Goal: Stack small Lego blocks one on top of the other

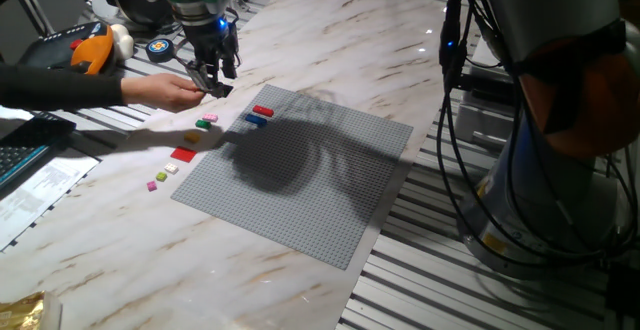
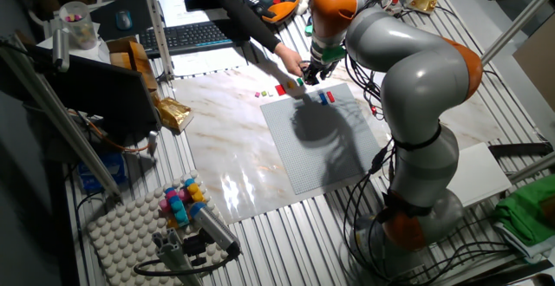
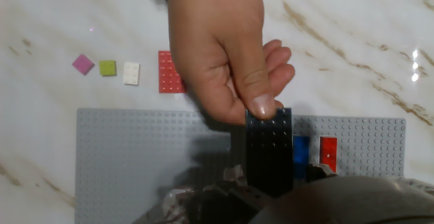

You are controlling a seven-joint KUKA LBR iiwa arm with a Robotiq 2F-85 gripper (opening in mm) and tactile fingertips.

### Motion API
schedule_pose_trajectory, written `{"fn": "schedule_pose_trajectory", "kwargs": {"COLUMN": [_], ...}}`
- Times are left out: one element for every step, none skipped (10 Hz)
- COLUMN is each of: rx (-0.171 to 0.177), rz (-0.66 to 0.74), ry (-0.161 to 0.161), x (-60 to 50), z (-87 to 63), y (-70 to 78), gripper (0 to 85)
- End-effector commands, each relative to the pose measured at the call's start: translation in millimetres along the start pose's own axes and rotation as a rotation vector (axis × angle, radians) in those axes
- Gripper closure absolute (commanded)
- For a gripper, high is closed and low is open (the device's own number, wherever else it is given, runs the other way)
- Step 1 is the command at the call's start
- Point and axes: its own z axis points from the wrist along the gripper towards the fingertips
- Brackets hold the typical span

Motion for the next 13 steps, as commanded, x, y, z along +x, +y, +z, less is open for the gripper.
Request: {"fn": "schedule_pose_trajectory", "kwargs": {"rx": [0.0, -0.003, -0.004, -0.006, -0.004, -0.004, -0.004, -0.005, -0.005, -0.005, -0.004, -0.006, -0.005], "rz": [-0.002, -0.004, -0.008, -0.011, -0.014, -0.018, -0.021, -0.022, -0.024, -0.024, -0.027, -0.03, -0.034], "ry": [-0.004, -0.005, -0.006, -0.006, -0.008, -0.011, -0.011, -0.011, -0.016, -0.019, -0.02, -0.022, -0.025], "x": [-0.8, -1.7, -1.9, -2.0, -2.2, -2.4, -2.4, -2.3, -2.3, -2.4, -2.4, -2.4, -2.4], "z": [1.5, 3.4, 4.6, 4.9, 5.4, 6.1, 6.2, 6.0, 6.4, 6.8, 7.0, 7.1, 7.2], "y": [0.1, -0.2, -0.7, -0.9, -0.6, -0.3, -0.2, -0.2, 0.3, 0.9, 1.1, 1.1, 1.0], "gripper": [33.3, 33.3, 33.3, 34.0, 35.3, 37.0, 37.7, 38.7, 39.7, 40.7, 42.0, 44.0, 46.0]}}
